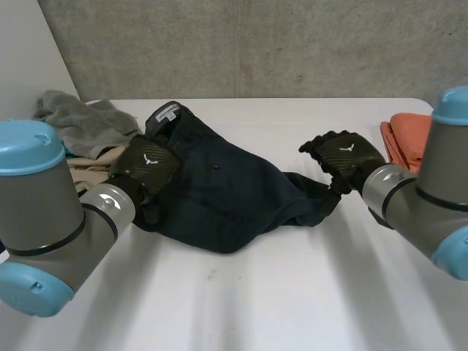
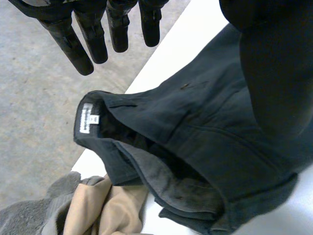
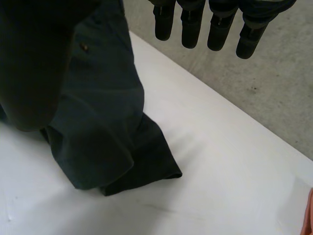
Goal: Fold the laundry.
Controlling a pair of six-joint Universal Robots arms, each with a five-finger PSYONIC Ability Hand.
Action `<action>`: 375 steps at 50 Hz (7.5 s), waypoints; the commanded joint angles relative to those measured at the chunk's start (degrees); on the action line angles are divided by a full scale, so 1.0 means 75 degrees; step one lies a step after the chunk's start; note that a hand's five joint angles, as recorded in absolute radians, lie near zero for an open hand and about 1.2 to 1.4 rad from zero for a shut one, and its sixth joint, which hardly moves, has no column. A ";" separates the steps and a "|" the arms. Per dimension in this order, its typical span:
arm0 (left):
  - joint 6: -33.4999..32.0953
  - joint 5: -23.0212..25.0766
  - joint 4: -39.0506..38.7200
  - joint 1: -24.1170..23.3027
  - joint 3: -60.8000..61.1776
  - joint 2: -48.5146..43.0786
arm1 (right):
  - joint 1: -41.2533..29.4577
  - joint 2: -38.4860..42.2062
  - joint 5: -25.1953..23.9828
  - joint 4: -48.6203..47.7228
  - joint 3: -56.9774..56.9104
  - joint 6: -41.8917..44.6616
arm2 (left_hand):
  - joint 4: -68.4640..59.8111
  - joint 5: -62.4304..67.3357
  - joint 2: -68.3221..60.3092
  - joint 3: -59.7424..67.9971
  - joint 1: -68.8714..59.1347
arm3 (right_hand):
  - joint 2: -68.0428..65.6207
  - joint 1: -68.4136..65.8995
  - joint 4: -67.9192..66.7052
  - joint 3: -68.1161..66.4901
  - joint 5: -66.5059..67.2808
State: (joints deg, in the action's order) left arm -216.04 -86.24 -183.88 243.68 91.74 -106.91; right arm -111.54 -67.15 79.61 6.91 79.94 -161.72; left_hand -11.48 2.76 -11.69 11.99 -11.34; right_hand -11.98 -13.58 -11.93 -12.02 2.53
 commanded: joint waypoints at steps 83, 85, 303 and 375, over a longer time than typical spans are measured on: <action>0.1759 0.0014 -0.0362 0.0520 0.0365 -0.0276 | -0.0924 -0.0327 -0.2260 -0.1108 0.1540 0.3187 | 0.0197 -0.0369 0.0226 -0.0266 0.0179 | -0.0633 -0.0420 -0.0640 -0.0628 0.0560; 0.1723 0.0108 -0.0374 0.0673 0.0354 -0.0299 | -0.1264 -0.0129 -0.2084 -0.1553 0.1470 0.3176 | 0.0197 -0.0369 0.0226 -0.0266 0.0179 | -0.0633 -0.0420 -0.0640 -0.0628 0.0560; 0.1805 -0.0114 0.4243 -0.1811 0.1069 0.0872 | 0.2509 -0.1042 -0.1638 0.3321 0.2242 0.4899 | -0.8961 0.8790 -0.8933 0.8892 -0.8979 | -0.9069 -0.8856 -0.9076 -0.9064 0.8996; -0.0727 -0.2259 0.3376 -0.0722 -0.5893 -0.3945 | 0.1290 -0.1194 -0.1568 0.1071 0.3087 0.3797 | 0.0197 -0.0369 0.0226 -0.0266 0.0179 | -0.9069 -0.8856 -0.9076 -0.9064 0.8996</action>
State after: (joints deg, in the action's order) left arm -225.65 -104.27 -158.69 237.50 47.88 -140.25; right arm -100.67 -75.80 67.95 14.91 104.06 -132.07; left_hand -36.33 25.31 -36.50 36.40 -31.33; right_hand -67.14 -64.50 -68.74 -68.25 57.95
